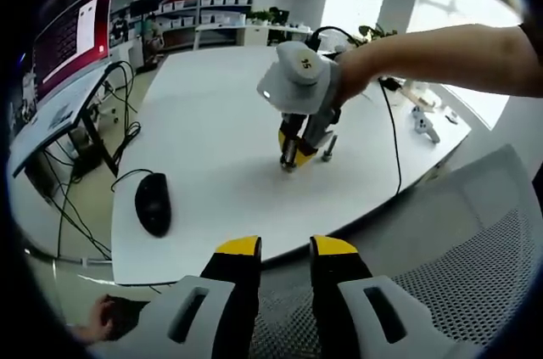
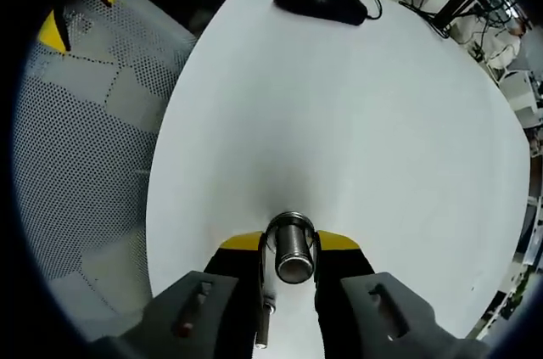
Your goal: Place the washer onto the threaded stud by aligning its center hole with the stud, sliding it down to the base, and recovering from edge contact or off-axis alignment until the washer reaches the visible bottom stop.
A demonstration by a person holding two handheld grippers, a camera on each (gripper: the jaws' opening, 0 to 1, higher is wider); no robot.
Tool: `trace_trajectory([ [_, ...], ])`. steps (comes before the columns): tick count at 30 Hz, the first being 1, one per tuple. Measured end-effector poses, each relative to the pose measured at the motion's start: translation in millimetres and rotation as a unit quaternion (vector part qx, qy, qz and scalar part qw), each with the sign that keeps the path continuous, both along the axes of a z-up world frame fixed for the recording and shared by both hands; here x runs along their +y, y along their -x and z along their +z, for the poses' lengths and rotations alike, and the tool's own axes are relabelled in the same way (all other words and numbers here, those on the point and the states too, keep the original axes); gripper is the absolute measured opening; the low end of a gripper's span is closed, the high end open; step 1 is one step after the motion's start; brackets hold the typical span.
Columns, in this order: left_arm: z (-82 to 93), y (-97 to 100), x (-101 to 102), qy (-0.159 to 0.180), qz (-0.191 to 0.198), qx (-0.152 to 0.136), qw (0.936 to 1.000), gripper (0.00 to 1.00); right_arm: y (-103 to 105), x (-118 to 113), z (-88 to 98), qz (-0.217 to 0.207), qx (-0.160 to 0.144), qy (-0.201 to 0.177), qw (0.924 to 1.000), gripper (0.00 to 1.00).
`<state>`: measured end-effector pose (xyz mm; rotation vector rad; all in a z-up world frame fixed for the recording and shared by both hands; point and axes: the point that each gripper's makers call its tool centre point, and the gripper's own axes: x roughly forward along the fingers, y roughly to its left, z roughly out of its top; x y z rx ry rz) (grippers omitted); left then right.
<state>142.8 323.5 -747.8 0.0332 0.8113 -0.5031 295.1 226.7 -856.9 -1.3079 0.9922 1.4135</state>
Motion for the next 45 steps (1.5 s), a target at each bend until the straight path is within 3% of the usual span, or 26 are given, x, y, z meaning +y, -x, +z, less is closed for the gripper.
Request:
trace_trajectory([
  [10,-0.1,0.5,0,-0.001,0.0,0.0,1.0,0.21,-2,2,-2.4,0.019,0.002,0.002,0.9998,0.22],
  [18,-0.2,0.3,1,-0.002,0.001,0.0,1.0,0.21,3,4,-0.3,0.009,0.005,0.003,0.9999,0.24],
  [20,-0.1,0.1,1,-0.002,0.002,0.0,1.0,0.21,4,2,0.0,0.031,0.005,0.005,0.9995,0.24],
  [21,-0.1,-0.1,1,-0.002,0.002,0.0,1.0,0.21,4,2,0.4,0.051,0.001,0.006,0.9987,0.25],
  [24,-0.2,-0.1,1,-0.002,0.003,0.0,1.0,0.21,1,-2,1.6,0.048,-0.014,0.0,0.9987,0.34],
  [28,-0.4,-0.4,1,-0.002,0.002,0.0,1.0,0.21,-2,6,21.2,0.007,-0.024,-0.063,0.9977,0.38],
  [31,-0.3,0.0,1,-0.003,0.001,0.0,1.0,0.21,4,12,47.3,-0.028,-0.022,-0.124,0.9917,0.43],
  [33,-0.4,0.3,0,-0.003,0.001,0.0,1.0,0.21,12,13,71.3,-0.059,-0.017,-0.17,0.9836,0.43],
  [35,-0.5,0.7,0,-0.003,0.0,0.001,1.0,0.21,22,14,98.7,-0.092,-0.004,-0.224,0.9701,0.44],
  [39,0.1,2.2,-2,-0.003,-0.003,0.001,1.0,0.21,41,4,155.8,-0.155,0.014,-0.323,0.9335,0.49],
  [40,0.1,2.4,-2,-0.003,-0.003,0.001,1.0,0.21,44,-1,171.6,-0.174,0.015,-0.352,0.9196,0.5],
  [41,0.2,2.5,-3,-0.003,-0.004,0.001,1.0,0.21,45,-4,176.3,-0.184,0.016,-0.36,0.9147,0.5],
  [45,-0.1,2.7,-3,-0.003,-0.006,0.002,1.0,0.21,60,-31,218.4,-0.258,0.046,-0.44,0.8588,0.52],
])
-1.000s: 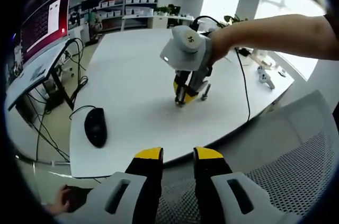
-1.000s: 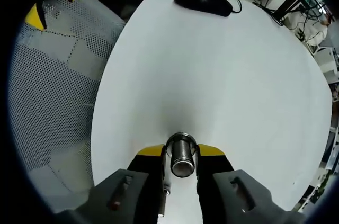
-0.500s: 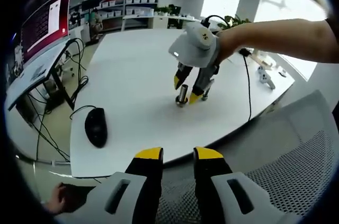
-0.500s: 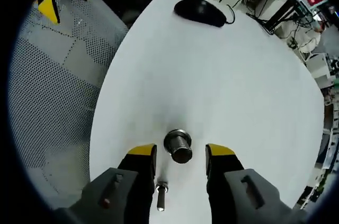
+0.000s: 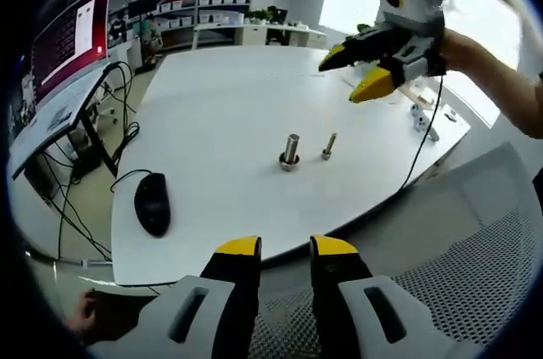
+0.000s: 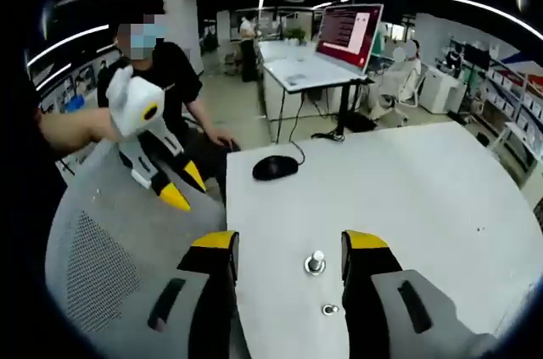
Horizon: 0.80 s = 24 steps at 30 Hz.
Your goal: Place the washer onto the threaded stud by aligning its center hole with the stud, sliding it down to the base, and recovering from edge contact or off-axis alignment until the washer reaches the visible bottom stop.
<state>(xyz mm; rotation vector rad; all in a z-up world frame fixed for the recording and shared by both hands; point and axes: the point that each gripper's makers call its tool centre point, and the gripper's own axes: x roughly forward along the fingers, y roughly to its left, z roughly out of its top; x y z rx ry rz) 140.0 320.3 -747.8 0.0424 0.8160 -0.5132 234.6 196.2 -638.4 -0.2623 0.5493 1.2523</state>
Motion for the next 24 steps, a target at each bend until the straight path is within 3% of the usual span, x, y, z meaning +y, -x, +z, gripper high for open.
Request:
trace_trajectory([
  [4,1.0,0.5,-2,0.0,-0.001,0.0,1.0,0.21,16,-32,24.0,-0.058,0.011,-0.071,0.9957,0.52],
  [8,1.0,0.2,-1,0.0,0.0,0.0,1.0,0.21,27,-66,27.7,-0.118,0.005,-0.091,0.9888,0.52],
  [18,1.8,0.8,1,0.001,0.003,-0.003,1.0,0.21,53,-125,17.0,-0.228,0.016,-0.111,0.9672,0.54],
  [24,2.1,0.6,2,0.0,0.006,-0.005,1.0,0.21,63,-152,5.3,-0.27,0.015,-0.104,0.9571,0.54],
])
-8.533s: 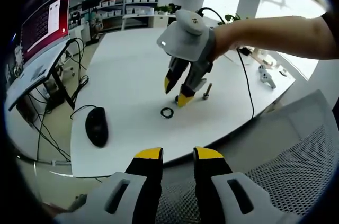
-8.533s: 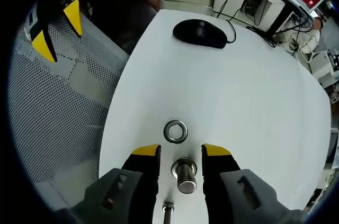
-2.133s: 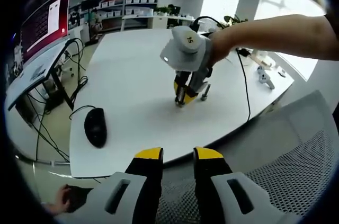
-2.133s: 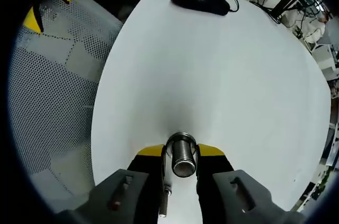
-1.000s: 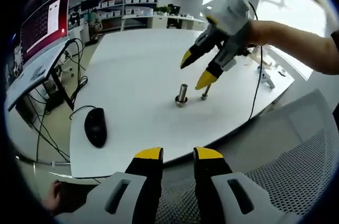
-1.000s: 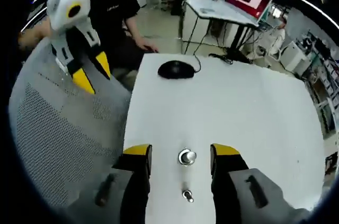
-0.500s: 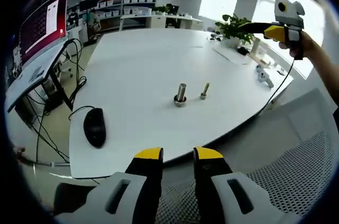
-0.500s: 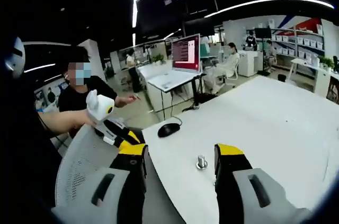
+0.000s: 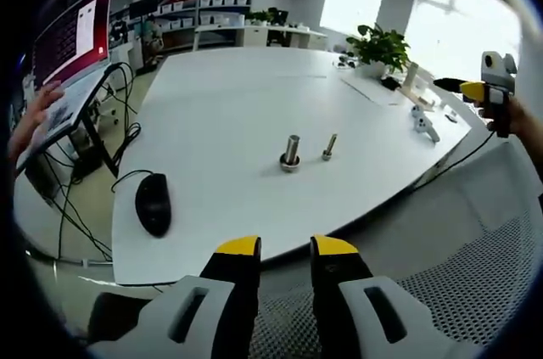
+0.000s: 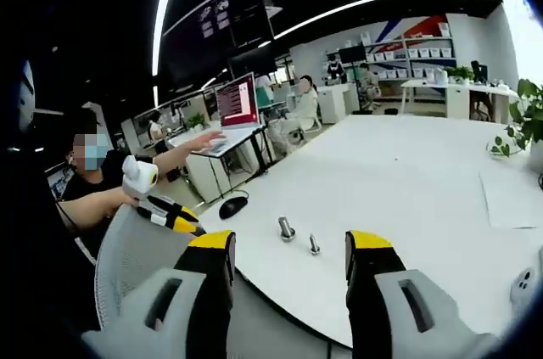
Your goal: Place the washer onto the threaded stud by aligning its center hole with the stud, sliding it down to the base, and recovering from edge contact or off-axis alignment until the washer reaches the visible bottom stop.
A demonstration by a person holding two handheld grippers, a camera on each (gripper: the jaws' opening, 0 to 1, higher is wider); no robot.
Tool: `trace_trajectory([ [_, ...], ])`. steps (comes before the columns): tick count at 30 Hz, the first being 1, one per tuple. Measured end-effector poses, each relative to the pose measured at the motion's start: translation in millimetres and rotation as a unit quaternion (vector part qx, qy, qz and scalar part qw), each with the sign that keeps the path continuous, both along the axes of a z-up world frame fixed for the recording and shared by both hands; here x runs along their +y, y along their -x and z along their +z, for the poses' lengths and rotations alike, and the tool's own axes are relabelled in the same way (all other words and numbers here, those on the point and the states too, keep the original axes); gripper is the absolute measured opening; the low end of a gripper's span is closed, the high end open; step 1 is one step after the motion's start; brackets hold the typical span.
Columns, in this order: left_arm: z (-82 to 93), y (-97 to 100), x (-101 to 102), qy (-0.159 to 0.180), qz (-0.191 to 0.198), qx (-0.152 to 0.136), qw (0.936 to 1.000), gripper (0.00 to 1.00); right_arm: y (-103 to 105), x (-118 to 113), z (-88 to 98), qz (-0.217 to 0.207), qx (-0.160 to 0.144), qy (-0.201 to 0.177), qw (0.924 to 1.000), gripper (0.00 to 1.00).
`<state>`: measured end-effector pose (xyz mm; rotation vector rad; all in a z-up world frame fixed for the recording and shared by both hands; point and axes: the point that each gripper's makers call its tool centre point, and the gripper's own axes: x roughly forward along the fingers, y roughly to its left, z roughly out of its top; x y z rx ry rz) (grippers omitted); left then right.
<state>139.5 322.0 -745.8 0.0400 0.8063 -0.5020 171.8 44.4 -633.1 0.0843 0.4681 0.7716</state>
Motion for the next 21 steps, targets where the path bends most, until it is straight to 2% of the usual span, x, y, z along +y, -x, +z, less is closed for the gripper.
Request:
trace_trajectory([
  [3,0.1,0.0,0,0.0,0.001,0.0,1.0,0.21,4,-10,-5.8,-0.021,-0.004,0.006,0.9998,0.54],
  [5,0.1,0.1,0,-0.001,0.0,0.0,1.0,0.21,5,-13,-8.9,-0.038,0.001,-0.006,0.9993,0.54],
  [9,0.2,0.1,0,-0.001,-0.002,-0.001,1.0,0.21,11,-8,-17.8,-0.047,0.01,-0.018,0.9987,0.55],
  [13,0.7,-0.3,0,0.0,0.0,-0.002,1.0,0.21,10,-4,-24.8,-0.068,0.014,-0.034,0.997,0.6],
  [16,1.2,-0.6,0,0.001,0.001,-0.004,1.0,0.21,7,-3,-30.9,-0.076,0.021,-0.047,0.9958,0.6],
  [21,1.8,-1.1,1,0.002,0.004,-0.007,1.0,0.22,5,-12,-38.4,-0.088,0.024,-0.04,0.995,0.6],
])
